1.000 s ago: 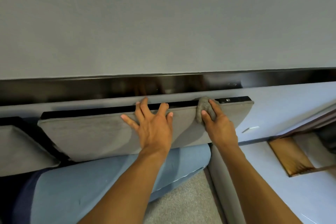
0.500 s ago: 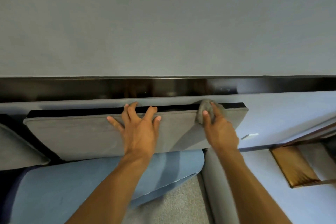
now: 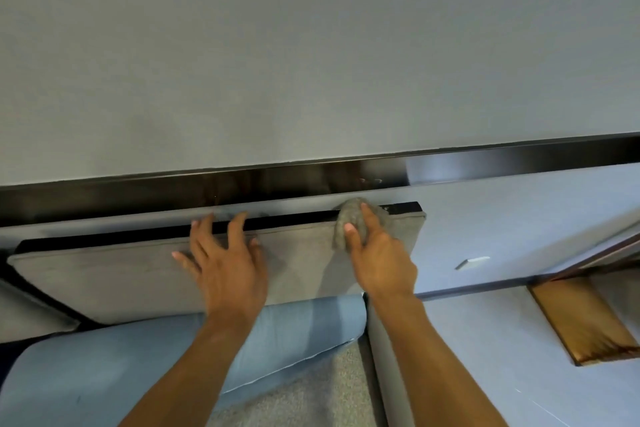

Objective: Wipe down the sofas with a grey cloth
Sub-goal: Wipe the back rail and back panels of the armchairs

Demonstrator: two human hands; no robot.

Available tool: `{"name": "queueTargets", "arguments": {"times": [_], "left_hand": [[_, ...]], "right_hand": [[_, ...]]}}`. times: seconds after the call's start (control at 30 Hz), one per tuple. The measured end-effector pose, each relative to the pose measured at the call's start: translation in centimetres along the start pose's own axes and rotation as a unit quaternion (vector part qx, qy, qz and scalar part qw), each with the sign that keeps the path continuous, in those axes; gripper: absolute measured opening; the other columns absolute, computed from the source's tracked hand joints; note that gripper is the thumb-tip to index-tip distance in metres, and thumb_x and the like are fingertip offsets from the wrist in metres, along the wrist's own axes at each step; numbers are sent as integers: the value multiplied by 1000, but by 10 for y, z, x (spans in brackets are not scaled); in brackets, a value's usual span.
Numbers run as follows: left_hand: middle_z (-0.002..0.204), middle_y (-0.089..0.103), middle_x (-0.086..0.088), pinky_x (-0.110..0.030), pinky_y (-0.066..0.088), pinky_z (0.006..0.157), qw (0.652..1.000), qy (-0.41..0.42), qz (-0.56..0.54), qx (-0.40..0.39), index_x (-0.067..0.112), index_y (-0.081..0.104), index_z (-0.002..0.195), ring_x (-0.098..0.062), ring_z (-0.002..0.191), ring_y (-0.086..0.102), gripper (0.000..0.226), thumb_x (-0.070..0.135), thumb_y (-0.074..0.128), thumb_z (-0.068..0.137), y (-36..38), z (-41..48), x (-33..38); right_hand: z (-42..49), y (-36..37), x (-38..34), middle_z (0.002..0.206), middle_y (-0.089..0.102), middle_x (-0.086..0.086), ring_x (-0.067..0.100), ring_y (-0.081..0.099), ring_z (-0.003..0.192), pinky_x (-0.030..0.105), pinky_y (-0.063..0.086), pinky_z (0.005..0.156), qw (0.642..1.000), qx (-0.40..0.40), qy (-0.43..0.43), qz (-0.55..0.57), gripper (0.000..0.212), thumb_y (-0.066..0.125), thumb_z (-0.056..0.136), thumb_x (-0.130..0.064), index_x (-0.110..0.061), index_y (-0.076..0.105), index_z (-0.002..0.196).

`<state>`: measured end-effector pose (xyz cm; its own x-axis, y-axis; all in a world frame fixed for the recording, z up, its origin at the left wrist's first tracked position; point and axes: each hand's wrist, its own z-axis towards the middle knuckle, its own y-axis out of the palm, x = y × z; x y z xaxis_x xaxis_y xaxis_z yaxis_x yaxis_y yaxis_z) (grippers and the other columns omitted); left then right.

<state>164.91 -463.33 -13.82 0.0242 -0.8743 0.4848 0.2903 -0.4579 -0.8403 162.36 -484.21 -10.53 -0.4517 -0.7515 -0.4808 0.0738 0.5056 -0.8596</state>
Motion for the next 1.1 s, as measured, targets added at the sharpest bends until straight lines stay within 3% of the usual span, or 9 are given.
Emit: {"name": "queueTargets", "arguments": {"times": [0.17, 0.33, 0.43, 0.53, 0.63, 0.73, 0.87, 0.97, 1.1], "left_hand": [[160, 23, -20, -68, -8, 121, 998, 43, -18, -53, 33, 56, 137, -39, 156, 4, 36, 34, 49, 102, 25, -14, 52], [160, 21, -19, -70, -10, 119, 992, 100, -8, -76, 40, 58, 136, -41, 155, 5, 36, 44, 51, 102, 39, -15, 79], [159, 24, -19, -74, -11, 116, 991, 100, 11, -89, 42, 56, 137, -41, 154, 8, 37, 48, 50, 102, 48, -18, 84], [159, 22, -19, -78, -10, 113, 989, 104, 25, -98, 42, 56, 134, -42, 154, 8, 33, 43, 51, 102, 52, -17, 82], [161, 18, -18, -78, -11, 112, 988, 103, 29, -109, 42, 55, 134, -42, 154, 6, 33, 43, 49, 102, 51, -15, 83], [162, 14, -16, -77, -15, 111, 988, 99, 33, -118, 45, 53, 138, -40, 155, 4, 38, 50, 40, 102, 49, -14, 84], [160, 16, -15, -80, -12, 109, 987, 99, 36, -119, 42, 57, 135, -41, 154, 9, 36, 48, 44, 101, 49, -13, 86], [162, 8, -13, -82, -12, 109, 986, 97, 37, -130, 44, 52, 135, -40, 155, 1, 33, 45, 45, 102, 49, -14, 86], [163, 5, -12, -81, -15, 109, 985, 95, 37, -140, 45, 50, 139, -38, 155, -2, 36, 47, 43, 104, 46, -12, 87]], "right_hand": [[-9, 23, -28, 129, 64, 5, 29, 64, 109, 37, 50, 85, 996, -38, -73, -14, 56, 24, 98, -68, -55, 12, 152], [8, -19, 31, 111, 68, 14, 33, 66, 97, 36, 46, 73, 1000, 21, 14, -14, 55, 24, 95, -73, -62, 14, 148], [10, -18, 32, 120, 65, 14, 33, 66, 98, 40, 51, 76, 999, 35, 27, -11, 55, 25, 99, -67, -53, 18, 152], [3, 5, 8, 132, 60, 6, 26, 66, 99, 38, 53, 76, 998, 31, -33, -36, 53, 22, 101, -63, -53, 14, 152], [1, 1, 14, 102, 70, 4, 22, 67, 83, 32, 50, 64, 993, 38, -53, -95, 56, 18, 100, -65, -54, 5, 153], [8, -21, 39, 86, 64, 6, 19, 62, 69, 30, 50, 60, 995, 49, -2, -92, 62, 16, 96, -69, -52, 1, 154], [12, -15, 37, 111, 67, 14, 29, 67, 89, 36, 48, 69, 994, 68, 60, -55, 60, 15, 99, -64, -47, 5, 155], [0, 2, 12, 121, 65, 9, 26, 67, 86, 32, 42, 64, 996, 43, -15, -75, 56, 17, 102, -60, -49, 4, 155], [5, -16, 32, 91, 65, 9, 23, 60, 70, 31, 42, 60, 992, 45, -19, -119, 56, 16, 102, -62, -49, 2, 155]]}}
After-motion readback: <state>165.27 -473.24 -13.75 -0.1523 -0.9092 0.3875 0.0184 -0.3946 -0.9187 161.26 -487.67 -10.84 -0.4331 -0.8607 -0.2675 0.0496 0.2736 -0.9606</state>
